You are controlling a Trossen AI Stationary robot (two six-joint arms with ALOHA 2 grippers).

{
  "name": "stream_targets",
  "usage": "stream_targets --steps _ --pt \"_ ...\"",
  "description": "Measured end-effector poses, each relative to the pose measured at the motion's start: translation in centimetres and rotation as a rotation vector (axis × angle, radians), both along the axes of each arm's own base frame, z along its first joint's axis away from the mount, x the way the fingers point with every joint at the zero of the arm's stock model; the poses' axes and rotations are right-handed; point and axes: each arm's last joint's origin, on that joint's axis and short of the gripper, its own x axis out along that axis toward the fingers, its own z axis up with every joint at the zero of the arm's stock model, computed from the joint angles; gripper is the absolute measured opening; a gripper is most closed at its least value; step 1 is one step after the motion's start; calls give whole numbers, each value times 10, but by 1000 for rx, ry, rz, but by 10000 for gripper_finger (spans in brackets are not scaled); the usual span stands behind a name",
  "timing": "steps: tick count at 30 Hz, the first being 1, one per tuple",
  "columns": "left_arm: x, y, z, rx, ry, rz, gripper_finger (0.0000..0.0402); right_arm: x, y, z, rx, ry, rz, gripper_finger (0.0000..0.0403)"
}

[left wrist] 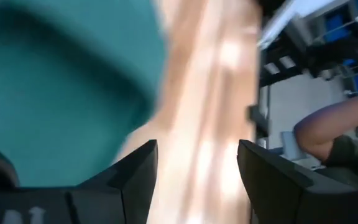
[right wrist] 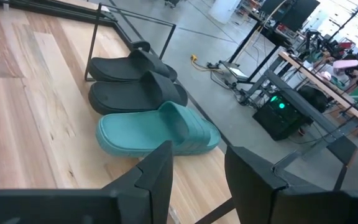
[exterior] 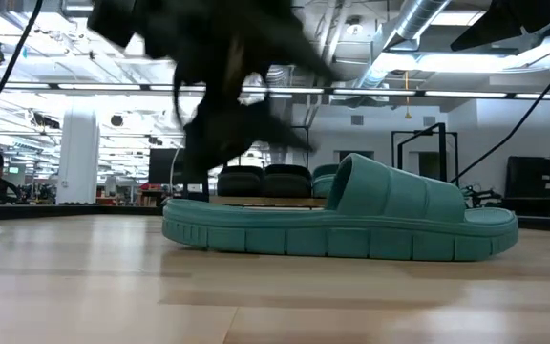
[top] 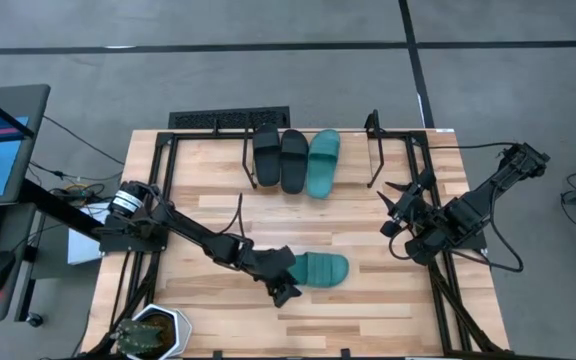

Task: Pick and place slides into the shelf
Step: Put the dark green slipper on the shelf

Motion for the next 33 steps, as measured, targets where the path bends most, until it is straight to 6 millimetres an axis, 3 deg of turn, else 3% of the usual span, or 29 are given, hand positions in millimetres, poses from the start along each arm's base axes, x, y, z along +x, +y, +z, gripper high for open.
stream_targets --steps 4,7,15,20,24,27,33 --pt "12 -11 26 51 -57 -43 210 0 0 0 2 -3 0 133" --pt "15 -16 40 167 22 -83 210 0 0 0 2 -3 0 133" --pt "-1 3 75 749 372 29 210 0 0 0 2 -3 0 133" --pt "-10 20 79 992 471 164 210 0 0 0 2 -3 0 134" --pt "-10 37 74 986 540 157 203 0 0 0 2 -3 -1 134" --pt "-8 52 68 958 584 184 166 0 0 0 2 -3 0 132" --pt "-5 68 58 942 656 171 22 0 0 0 2 -2 0 134"
